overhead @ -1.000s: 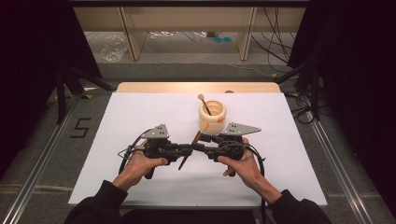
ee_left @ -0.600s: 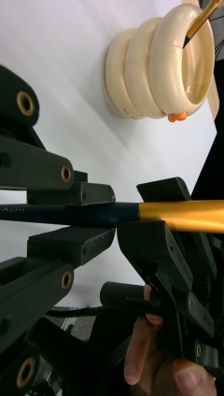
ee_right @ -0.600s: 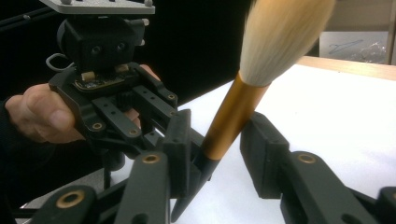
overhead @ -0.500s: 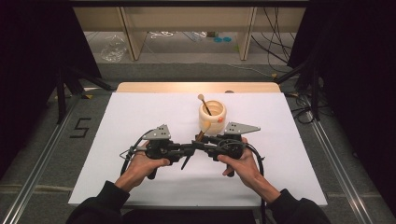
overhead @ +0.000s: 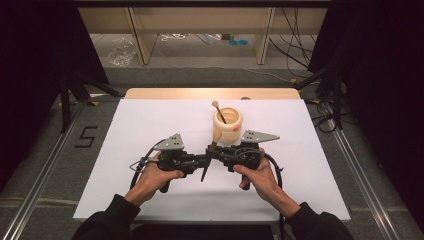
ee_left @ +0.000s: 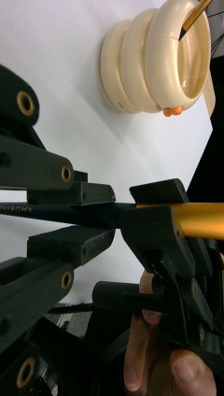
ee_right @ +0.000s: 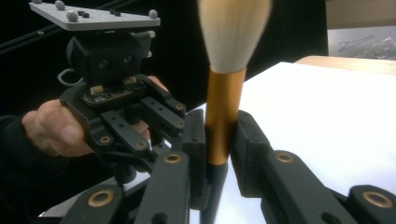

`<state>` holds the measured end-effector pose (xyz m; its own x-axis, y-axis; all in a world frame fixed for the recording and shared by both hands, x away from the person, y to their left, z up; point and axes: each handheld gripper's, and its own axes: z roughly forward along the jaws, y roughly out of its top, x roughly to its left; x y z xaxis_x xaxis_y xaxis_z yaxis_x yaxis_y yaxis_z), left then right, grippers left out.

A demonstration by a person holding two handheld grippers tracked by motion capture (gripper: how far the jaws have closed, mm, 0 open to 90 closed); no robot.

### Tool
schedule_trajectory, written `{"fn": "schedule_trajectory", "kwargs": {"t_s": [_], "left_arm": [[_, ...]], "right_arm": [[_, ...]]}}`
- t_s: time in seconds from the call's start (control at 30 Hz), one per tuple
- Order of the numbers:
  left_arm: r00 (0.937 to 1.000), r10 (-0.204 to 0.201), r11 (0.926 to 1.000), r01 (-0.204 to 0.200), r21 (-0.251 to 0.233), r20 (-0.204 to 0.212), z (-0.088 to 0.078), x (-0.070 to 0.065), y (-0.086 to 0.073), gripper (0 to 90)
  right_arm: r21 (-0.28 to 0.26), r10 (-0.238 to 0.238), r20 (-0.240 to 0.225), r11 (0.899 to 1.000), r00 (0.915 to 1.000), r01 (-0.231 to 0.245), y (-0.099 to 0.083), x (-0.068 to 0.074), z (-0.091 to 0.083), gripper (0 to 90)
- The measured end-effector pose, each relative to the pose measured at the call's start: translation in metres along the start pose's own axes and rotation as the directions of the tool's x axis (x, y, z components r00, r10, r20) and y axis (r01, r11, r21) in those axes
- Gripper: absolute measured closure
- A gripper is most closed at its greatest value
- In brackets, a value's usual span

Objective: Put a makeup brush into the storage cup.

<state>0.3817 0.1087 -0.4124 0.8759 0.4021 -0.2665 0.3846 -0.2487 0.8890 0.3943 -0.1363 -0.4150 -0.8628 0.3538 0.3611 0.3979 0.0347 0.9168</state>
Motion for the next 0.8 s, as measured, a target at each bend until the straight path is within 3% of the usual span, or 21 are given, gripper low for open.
{"fn": "schedule_trajectory", "kwargs": {"t_s": [0.17,0.5,0.6,0.7,0.8], "left_arm": [[0.9999,-0.011,0.9999,0.011,-0.005,0.0,0.0019,-0.0022,0.0003,77.8],[0.9999,-0.016,0.9998,0.016,-0.009,-0.007,0.002,-0.0021,0.0006,77.3],[0.9999,-0.011,0.9999,0.011,-0.008,-0.005,0.0018,-0.0018,0.0006,77.3],[0.9999,-0.008,1.0,0.008,0.004,-0.014,0.0033,-0.0025,-0.0001,73.5],[0.9997,0.012,0.9996,-0.011,0.024,-0.022,0.0024,-0.0017,0.0002,67.5]], "right_arm": [[-0.008,-0.018,-0.001,1.0,0.9998,0.018,0.0006,0.0016,0.0019,77.7],[-0.003,0.003,-0.003,1.0,1.0,-0.003,0.0014,0.0025,0.0028,77.8],[-0.015,-0.026,0.001,1.0,0.9997,0.026,0.0017,0.0012,0.0036,77.8],[-0.006,-0.018,-0.005,1.0,0.9998,0.018,0.0017,0.0023,0.004,77.8],[-0.002,-0.042,0.0,0.999,0.9991,0.042,0.0022,0.0028,0.0043,77.8]]}}
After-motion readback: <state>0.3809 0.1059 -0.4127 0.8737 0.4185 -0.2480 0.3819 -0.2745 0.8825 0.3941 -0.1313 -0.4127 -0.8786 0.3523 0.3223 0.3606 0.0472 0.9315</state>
